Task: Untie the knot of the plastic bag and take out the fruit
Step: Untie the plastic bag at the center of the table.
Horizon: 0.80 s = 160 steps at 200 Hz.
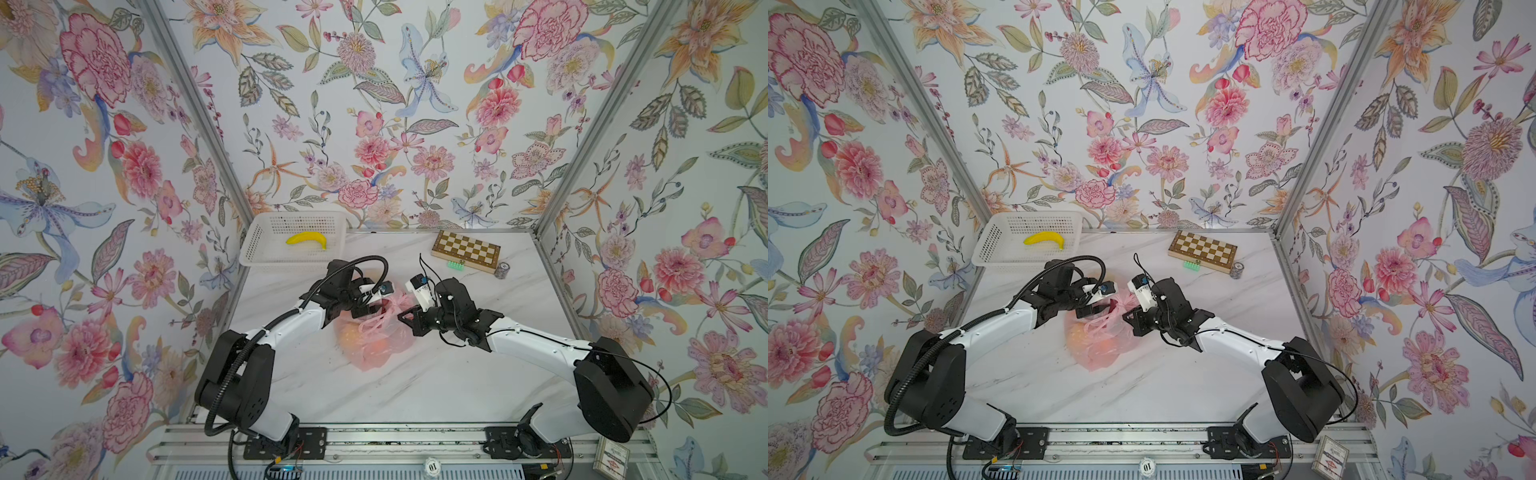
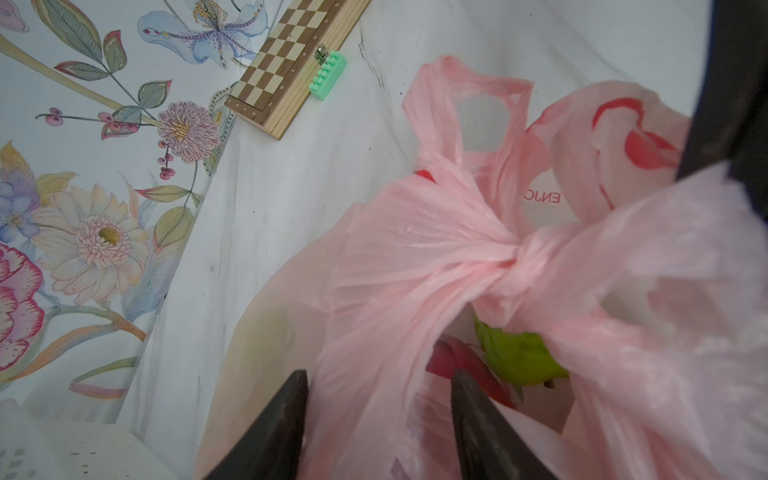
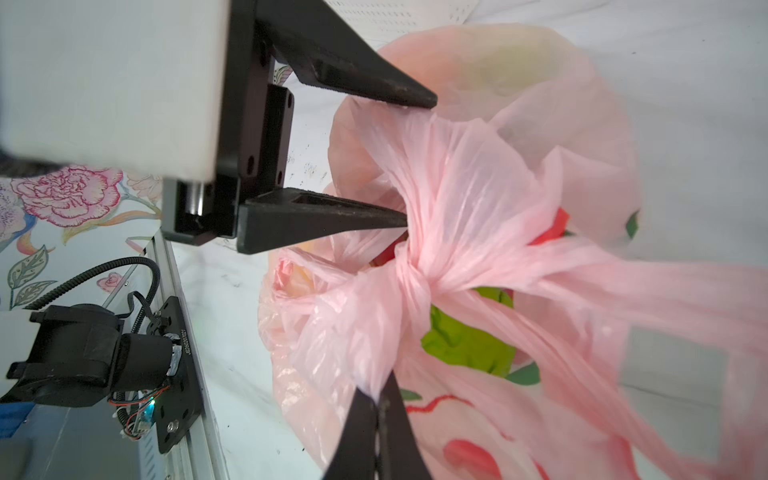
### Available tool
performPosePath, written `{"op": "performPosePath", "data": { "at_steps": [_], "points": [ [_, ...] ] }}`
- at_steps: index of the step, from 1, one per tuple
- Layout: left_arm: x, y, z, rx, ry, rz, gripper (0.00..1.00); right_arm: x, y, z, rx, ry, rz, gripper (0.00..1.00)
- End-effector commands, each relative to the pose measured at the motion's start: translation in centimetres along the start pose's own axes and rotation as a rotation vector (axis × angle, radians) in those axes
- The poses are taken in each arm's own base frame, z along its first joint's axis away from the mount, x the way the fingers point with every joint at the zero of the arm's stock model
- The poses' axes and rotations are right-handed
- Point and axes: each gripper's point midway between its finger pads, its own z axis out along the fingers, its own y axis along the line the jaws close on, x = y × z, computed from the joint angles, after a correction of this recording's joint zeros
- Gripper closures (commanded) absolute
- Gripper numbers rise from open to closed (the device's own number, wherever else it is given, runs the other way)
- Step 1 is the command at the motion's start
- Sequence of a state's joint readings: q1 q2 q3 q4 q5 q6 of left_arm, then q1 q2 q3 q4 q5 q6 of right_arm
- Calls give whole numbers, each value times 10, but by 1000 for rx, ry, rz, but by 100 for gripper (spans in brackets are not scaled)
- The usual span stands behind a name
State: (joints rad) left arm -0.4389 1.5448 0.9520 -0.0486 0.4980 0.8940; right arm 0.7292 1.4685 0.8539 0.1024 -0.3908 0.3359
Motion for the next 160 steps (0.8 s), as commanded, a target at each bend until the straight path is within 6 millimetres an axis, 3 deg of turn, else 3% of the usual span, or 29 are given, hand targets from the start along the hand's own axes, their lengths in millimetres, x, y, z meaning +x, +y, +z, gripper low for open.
{"op": "performPosePath", "data": {
  "at_steps": [1,19,37,40,51,95,131,160],
  "points": [
    [-19,12,2,-34,-60,17,68,-2,1,-6,-5,-17,-17,100],
    [-20,22,2,-91,-73,-25,89,-4,2,-9,-3,-28,-21,100],
    [-24,37,-1,-152,-84,-107,95,-5,2,-13,0,-38,-24,100],
    [-17,36,8,-143,-64,-133,96,-5,2,-13,1,-39,-24,100],
    [-14,46,10,-175,-39,-194,100,-5,3,-16,4,-46,-26,100],
    [3,103,-3,-417,61,-486,98,0,3,-28,15,-68,-41,100],
    [11,123,-9,-490,99,-604,95,20,5,-30,-3,-26,-41,100],
    [22,140,-20,-565,99,-736,94,50,6,-25,-12,36,-30,97]
  ]
}}
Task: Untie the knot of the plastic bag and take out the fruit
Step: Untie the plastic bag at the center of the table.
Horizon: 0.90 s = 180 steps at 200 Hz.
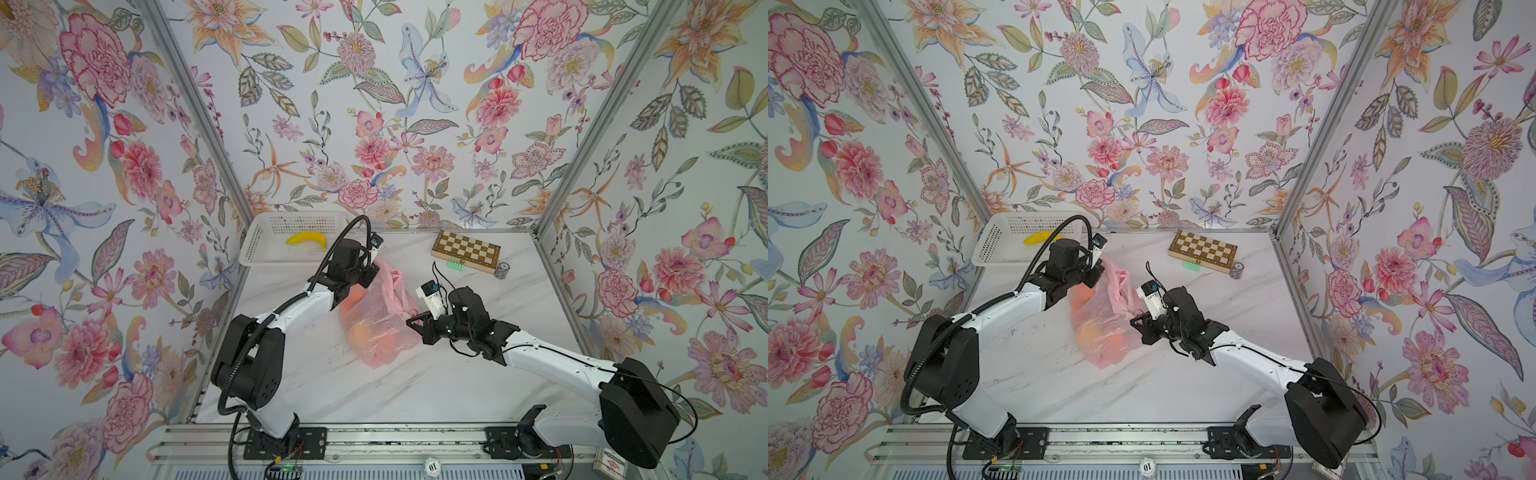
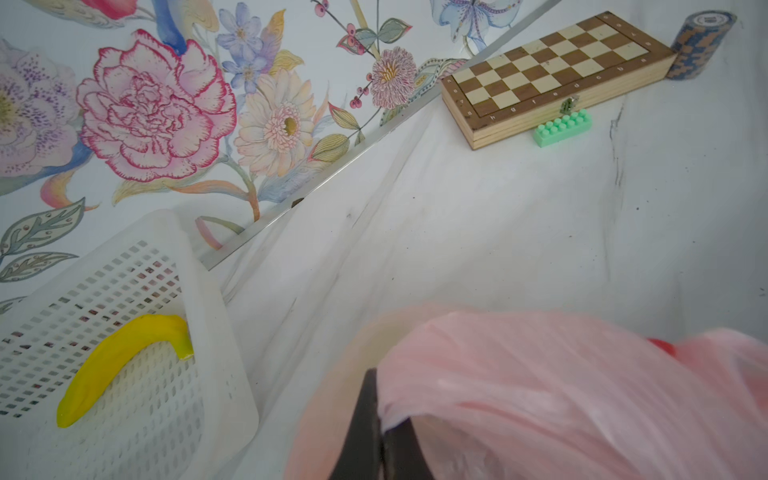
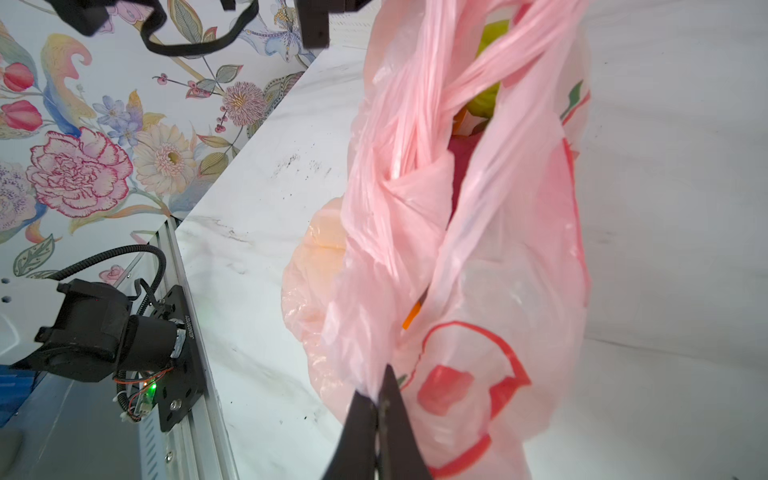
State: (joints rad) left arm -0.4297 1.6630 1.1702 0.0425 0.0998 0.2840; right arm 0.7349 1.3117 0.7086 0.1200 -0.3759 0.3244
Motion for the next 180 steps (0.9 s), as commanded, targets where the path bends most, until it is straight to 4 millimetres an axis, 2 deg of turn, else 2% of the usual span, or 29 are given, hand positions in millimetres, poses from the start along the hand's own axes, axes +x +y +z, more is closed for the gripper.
{"op": "performPosePath", "data": {
  "at_steps": [1,28,41,48,66,85,88,103,125,142,164,180],
  "points": [
    [4,34,1,-123,34,-171,93,29,2,2,-13,66,-3,97],
    [0,44,-3,-135,13,-274,88,61,-1,8,-6,150,18,93],
    [-3,44,-6,-120,2,-306,79,63,-1,7,-4,155,35,90],
    [-6,41,-9,-104,-7,-312,74,59,-1,6,2,139,42,84],
    [-11,41,-19,-95,-29,-365,65,35,1,-3,20,54,42,67],
    [-14,35,-30,-62,-46,-430,59,2,2,-19,54,-58,43,52],
    [-22,36,-40,-58,-75,-439,58,-4,2,-22,59,-75,44,49],
    [-25,35,-55,-53,-98,-508,52,-31,-3,-34,108,-157,72,39],
    [-22,38,-79,-73,-109,-622,47,-64,-12,-45,191,-226,109,35],
    [-21,32,-96,-45,-117,-698,45,-80,-26,-47,285,-243,134,33],
    [-17,22,-115,-6,-121,-799,41,-90,-54,-45,395,-235,185,29],
    [-17,11,-126,24,-111,-835,39,-93,-63,-37,401,-208,202,26]
  ]
}}
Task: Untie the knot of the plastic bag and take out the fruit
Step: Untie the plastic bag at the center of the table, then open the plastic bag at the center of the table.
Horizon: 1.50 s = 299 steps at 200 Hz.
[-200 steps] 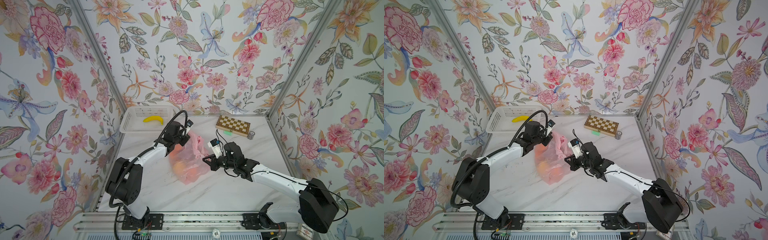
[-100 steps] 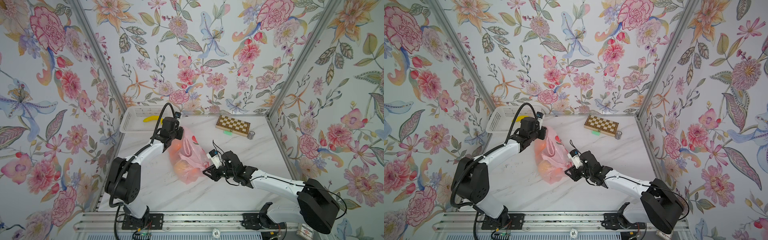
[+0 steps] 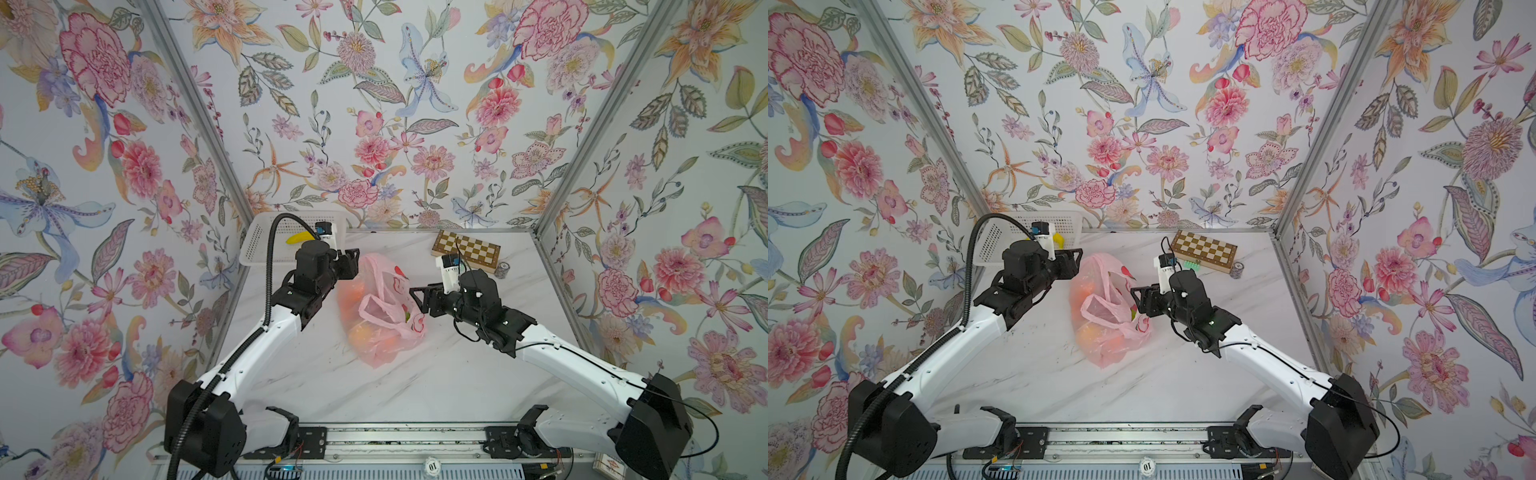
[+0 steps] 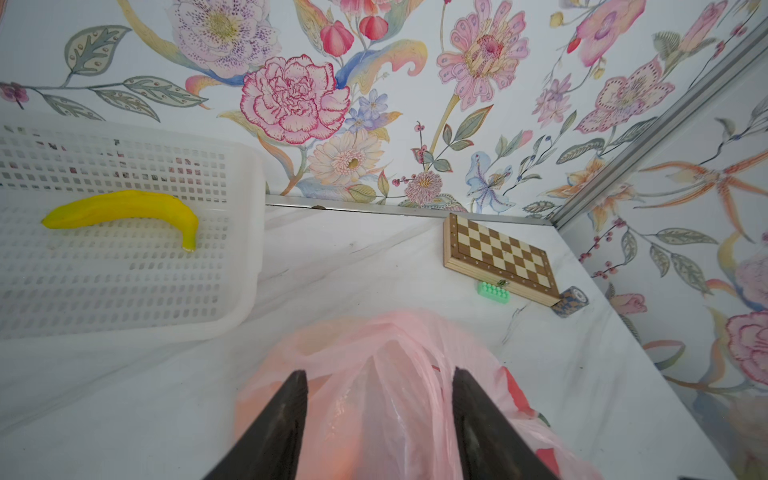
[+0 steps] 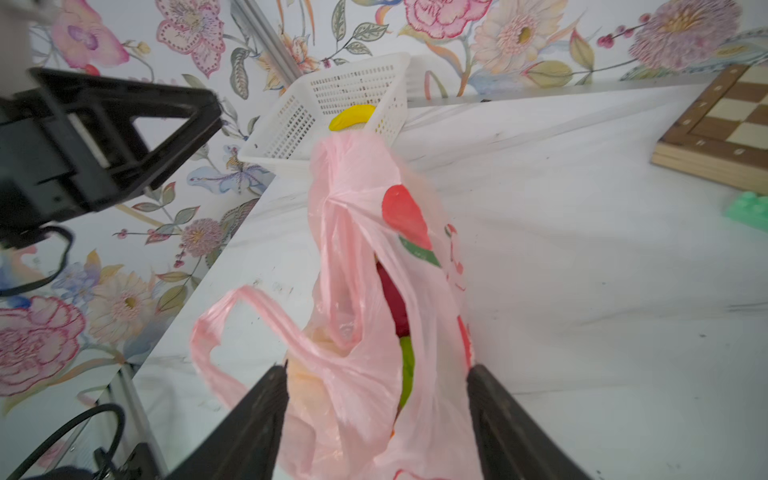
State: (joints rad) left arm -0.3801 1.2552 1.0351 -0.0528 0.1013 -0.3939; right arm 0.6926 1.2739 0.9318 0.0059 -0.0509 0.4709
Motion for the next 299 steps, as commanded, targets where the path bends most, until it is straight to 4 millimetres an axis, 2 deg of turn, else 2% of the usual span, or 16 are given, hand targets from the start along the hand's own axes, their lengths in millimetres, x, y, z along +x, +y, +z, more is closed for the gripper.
{"op": "performPosePath", "data": {
  "at_steps": [1,25,54,114,129,133,146,184,201,235,261,279,283,299],
  "points": [
    [26,-6,-13,17,87,-141,39,10,-34,15,137,69,41,26],
    [41,-22,-19,16,160,-131,35,15,-31,31,97,122,54,25],
    [66,-30,-13,-37,290,-38,28,24,-17,42,25,161,57,25],
    [118,-67,8,14,574,192,12,34,-13,46,49,176,-6,23],
    [124,-67,8,-8,619,238,11,37,-18,48,74,186,-12,27],
    [136,-64,14,-22,658,251,12,39,-19,49,81,191,-12,29],
    [145,-61,14,-43,696,276,12,41,-24,51,103,199,-12,36],
    [169,-28,17,-191,772,319,11,36,-23,54,99,182,3,81],
    [177,-14,22,-251,771,326,12,30,-21,51,88,157,14,94],
    [180,22,25,-375,750,311,13,16,-32,39,118,102,55,98],
    [172,55,13,-442,735,237,16,8,-50,26,162,59,96,99],
    [161,78,0,-492,695,189,17,5,-64,18,186,29,143,99],
    [151,79,-6,-486,657,170,17,5,-67,17,185,25,151,99],
    [134,88,-19,-489,582,110,18,6,-73,13,182,10,179,99]
  ]
}}
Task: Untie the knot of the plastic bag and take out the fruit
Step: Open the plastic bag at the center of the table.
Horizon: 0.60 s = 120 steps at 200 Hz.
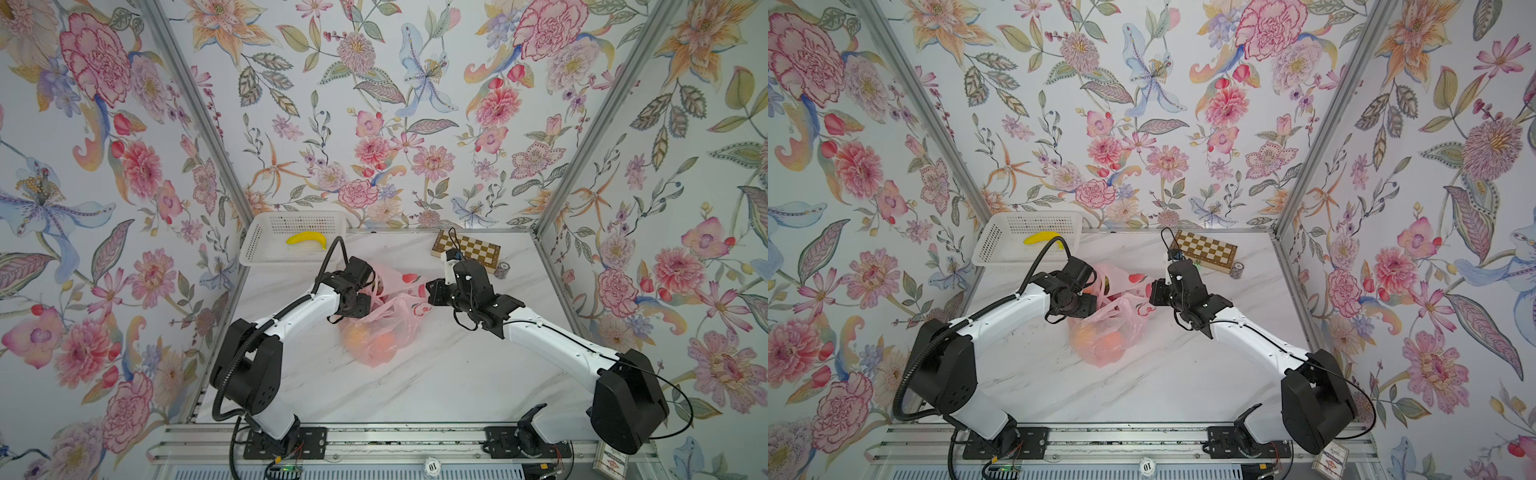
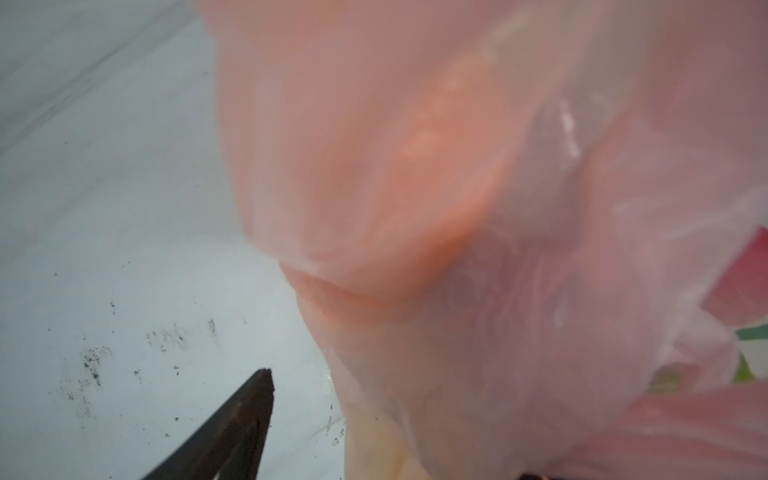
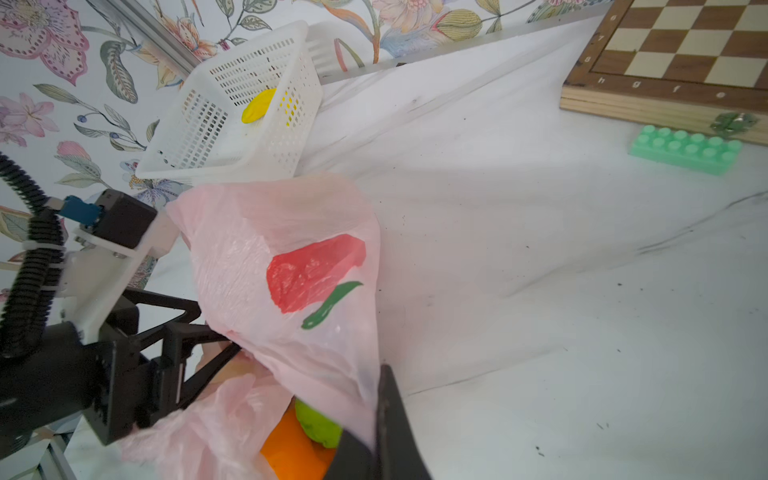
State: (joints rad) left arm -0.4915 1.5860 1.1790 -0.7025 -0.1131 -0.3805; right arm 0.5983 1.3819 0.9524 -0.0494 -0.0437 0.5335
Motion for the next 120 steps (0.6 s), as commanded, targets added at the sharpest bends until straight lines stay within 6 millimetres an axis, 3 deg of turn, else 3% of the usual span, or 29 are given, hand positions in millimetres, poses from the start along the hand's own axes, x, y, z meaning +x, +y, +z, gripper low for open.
{"op": "performPosePath", "data": {
  "at_steps": [1,25,61,120],
  "points": [
    [-10,39,-31,-41,-112,-118,18,-11,-18,-8,28,-65,72,99],
    [-21,54,-55,-4,-222,-197,18,-7,-19,-8,21,-61,77,99],
    [-42,33,-84,169,-323,-225,17,-3,-7,-5,-37,-39,51,97],
    [-77,-11,-70,366,-296,-204,12,6,29,-5,-144,-4,-47,94]
  ]
}}
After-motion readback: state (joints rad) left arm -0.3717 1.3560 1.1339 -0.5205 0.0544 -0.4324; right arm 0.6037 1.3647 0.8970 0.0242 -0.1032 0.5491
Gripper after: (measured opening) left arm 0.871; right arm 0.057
